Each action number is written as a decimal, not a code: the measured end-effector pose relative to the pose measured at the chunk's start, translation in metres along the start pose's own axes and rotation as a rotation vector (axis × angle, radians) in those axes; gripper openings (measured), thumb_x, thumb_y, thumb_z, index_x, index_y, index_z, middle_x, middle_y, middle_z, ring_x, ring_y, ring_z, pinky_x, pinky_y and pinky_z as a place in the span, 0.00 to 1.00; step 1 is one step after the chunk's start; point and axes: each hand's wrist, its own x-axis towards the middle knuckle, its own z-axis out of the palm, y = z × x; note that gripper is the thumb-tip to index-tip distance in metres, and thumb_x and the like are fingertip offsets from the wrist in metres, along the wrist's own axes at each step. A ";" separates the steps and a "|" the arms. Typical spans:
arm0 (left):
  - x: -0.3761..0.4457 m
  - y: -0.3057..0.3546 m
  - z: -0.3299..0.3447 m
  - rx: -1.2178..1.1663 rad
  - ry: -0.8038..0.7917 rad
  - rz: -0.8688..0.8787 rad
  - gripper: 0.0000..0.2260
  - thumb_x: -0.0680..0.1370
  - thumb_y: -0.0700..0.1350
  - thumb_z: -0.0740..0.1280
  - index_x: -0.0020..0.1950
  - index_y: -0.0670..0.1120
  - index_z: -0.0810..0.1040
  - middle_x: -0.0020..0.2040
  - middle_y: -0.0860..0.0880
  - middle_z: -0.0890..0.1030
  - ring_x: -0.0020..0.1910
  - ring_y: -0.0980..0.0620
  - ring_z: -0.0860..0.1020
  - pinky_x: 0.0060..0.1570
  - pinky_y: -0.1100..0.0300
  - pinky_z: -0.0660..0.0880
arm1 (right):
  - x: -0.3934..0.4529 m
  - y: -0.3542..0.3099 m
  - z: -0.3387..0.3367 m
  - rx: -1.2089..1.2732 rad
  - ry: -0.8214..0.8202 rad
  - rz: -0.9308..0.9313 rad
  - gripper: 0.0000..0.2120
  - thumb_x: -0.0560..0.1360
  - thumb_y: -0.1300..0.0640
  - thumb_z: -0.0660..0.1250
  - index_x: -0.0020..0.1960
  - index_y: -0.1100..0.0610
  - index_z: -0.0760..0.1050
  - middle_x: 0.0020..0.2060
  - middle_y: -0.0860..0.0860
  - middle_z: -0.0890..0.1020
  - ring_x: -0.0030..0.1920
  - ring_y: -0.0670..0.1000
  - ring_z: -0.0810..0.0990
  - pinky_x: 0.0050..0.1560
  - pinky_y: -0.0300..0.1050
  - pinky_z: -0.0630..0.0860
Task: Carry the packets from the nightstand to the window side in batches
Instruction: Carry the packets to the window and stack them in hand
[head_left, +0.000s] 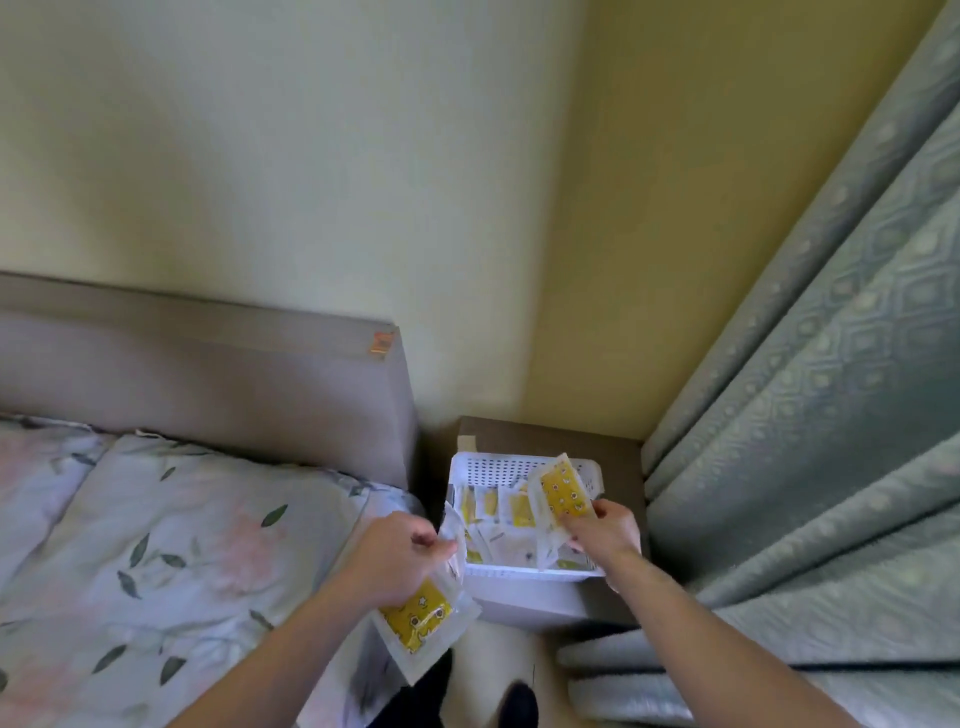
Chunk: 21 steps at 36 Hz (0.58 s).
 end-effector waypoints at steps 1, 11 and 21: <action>0.009 0.000 0.001 0.004 0.000 0.000 0.24 0.75 0.60 0.70 0.27 0.48 0.67 0.24 0.52 0.67 0.26 0.54 0.66 0.30 0.62 0.61 | 0.004 -0.006 0.004 0.018 -0.008 0.011 0.04 0.69 0.58 0.76 0.43 0.53 0.83 0.37 0.50 0.86 0.37 0.51 0.87 0.47 0.54 0.85; 0.082 -0.003 0.010 -0.021 -0.192 -0.048 0.23 0.75 0.59 0.69 0.34 0.41 0.71 0.26 0.51 0.69 0.25 0.56 0.66 0.30 0.60 0.65 | 0.033 0.015 0.011 0.035 0.110 0.160 0.08 0.68 0.56 0.76 0.38 0.60 0.82 0.30 0.53 0.84 0.36 0.56 0.86 0.47 0.59 0.84; 0.149 0.011 0.036 0.062 -0.335 0.016 0.23 0.73 0.62 0.71 0.33 0.41 0.76 0.24 0.51 0.73 0.24 0.54 0.73 0.32 0.57 0.74 | 0.014 0.036 0.003 0.131 0.196 0.266 0.08 0.71 0.54 0.77 0.42 0.57 0.81 0.40 0.53 0.85 0.43 0.56 0.85 0.50 0.58 0.84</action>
